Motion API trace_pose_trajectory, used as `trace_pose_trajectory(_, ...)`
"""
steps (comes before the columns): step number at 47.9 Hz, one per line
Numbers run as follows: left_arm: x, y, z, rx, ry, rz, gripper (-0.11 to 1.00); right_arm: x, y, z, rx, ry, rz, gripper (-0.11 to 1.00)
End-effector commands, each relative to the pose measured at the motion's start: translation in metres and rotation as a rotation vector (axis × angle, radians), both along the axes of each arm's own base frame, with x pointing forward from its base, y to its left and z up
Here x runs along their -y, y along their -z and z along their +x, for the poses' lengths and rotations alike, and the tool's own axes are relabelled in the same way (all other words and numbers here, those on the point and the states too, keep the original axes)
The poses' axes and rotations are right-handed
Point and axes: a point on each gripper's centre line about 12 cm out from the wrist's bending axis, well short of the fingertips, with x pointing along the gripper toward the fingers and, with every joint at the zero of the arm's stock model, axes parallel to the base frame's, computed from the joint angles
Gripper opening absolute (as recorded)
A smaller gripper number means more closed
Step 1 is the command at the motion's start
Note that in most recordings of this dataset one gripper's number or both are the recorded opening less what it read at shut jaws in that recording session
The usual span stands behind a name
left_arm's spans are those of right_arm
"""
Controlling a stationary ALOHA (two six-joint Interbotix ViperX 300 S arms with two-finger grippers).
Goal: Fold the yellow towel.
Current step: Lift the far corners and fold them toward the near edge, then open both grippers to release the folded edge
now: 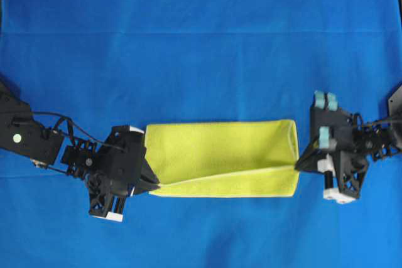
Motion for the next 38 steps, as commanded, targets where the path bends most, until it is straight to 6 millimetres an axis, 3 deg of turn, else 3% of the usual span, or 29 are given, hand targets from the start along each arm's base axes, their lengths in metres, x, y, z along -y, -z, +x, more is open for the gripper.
trace_pose_trajectory(1, 0.004, -0.007, 0.005, 0.027, 0.007, -0.008, 0.01, -0.004, -0.004, 0.007, 0.015, -0.004, 0.008, 0.02)
trace_pose_trajectory(15, 0.003, -0.005, 0.005, 0.019, 0.006, -0.005, 0.02, -0.005, -0.003, 0.009, 0.011, -0.001, 0.010, 0.02)
trace_pose_trajectory(19, 0.004, -0.006, 0.006, 0.023, 0.005, -0.009, 0.14, -0.005, -0.003, 0.009, 0.011, -0.001, 0.010, 0.03)
trace_pose_trajectory(21, 0.004, -0.007, 0.006, 0.024, 0.003, -0.012, 0.26, -0.005, -0.004, 0.009, 0.010, 0.004, 0.014, 0.09)
trace_pose_trajectory(28, 0.005, -0.014, 0.007, 0.031, 0.009, -0.009, 0.71, -0.007, -0.009, 0.010, 0.011, 0.005, 0.020, 0.55)
trace_pose_trajectory(30, 0.004, -0.017, 0.006, 0.033, 0.012, -0.003, 0.80, -0.007, -0.011, 0.010, 0.012, 0.002, 0.016, 0.64)
trace_pose_trajectory(32, 0.001, -0.021, 0.005, 0.033, 0.009, -0.002, 0.81, -0.006, -0.014, 0.010, 0.019, -0.004, 0.011, 0.66)
trace_pose_trajectory(38, -0.011, -0.034, 0.004, 0.034, -0.020, 0.000, 0.73, 0.000, -0.026, 0.008, 0.055, -0.010, -0.010, 0.60)
